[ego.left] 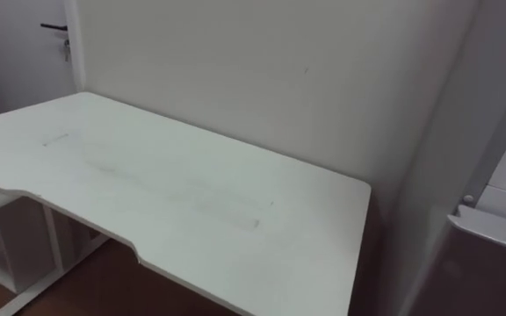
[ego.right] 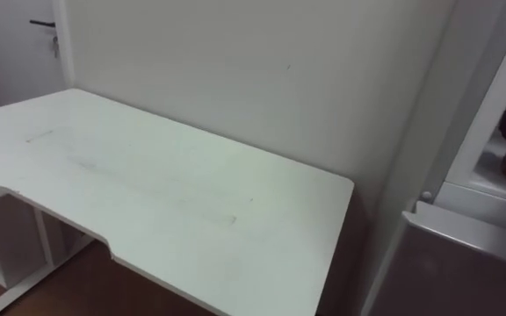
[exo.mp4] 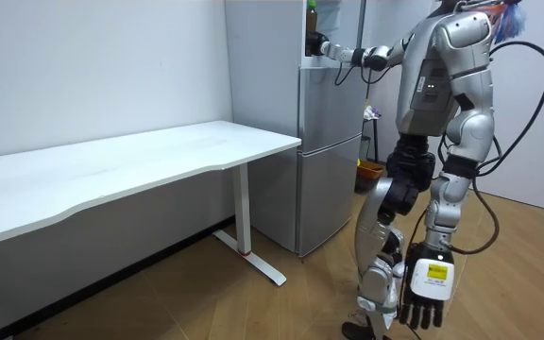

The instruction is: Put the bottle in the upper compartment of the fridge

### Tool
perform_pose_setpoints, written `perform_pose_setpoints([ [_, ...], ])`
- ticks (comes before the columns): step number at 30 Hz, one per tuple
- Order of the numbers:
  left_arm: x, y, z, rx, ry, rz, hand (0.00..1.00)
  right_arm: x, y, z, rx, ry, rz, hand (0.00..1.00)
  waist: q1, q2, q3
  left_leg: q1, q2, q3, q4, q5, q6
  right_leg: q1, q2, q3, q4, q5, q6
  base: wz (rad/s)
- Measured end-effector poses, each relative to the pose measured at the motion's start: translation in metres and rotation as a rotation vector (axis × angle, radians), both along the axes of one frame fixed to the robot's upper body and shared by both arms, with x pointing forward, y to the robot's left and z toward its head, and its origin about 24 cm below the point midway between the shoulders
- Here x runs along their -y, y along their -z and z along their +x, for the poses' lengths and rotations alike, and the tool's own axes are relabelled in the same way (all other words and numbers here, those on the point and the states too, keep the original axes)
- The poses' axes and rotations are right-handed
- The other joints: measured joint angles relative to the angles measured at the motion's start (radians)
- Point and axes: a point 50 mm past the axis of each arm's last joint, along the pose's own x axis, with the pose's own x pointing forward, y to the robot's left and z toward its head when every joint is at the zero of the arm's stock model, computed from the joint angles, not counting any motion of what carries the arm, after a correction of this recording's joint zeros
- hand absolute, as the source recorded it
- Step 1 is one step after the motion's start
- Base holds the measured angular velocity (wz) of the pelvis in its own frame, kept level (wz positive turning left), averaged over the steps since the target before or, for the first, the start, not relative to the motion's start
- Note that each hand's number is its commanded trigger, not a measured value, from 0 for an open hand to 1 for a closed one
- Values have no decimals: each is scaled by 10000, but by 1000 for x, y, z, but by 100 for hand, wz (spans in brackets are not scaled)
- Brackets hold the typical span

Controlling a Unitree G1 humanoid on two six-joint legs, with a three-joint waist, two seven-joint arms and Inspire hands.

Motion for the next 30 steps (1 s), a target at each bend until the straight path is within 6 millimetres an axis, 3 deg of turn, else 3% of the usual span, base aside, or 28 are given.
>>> perform_pose_setpoints([
  [6,2,0,3,224,134,-91,0,2,-4,-1,202,285,-77,0,45,33,14,-130,-10,2,16,5,-5,-118,-12,-32,28,-2,-2,0],
  [21,0,-2,-33,-719,-446,-272,0,2,-6,2,-246,-440,-553,0,125,172,74,154,1,8,-100,17,-19,62,-2,75,24,-24,-5,0],
  [30,-4,-4,-22,-155,-472,-90,0,1,1,3,-714,-771,-532,0,102,-42,58,467,9,88,-341,52,-63,251,60,309,36,-65,-12,-2],
])
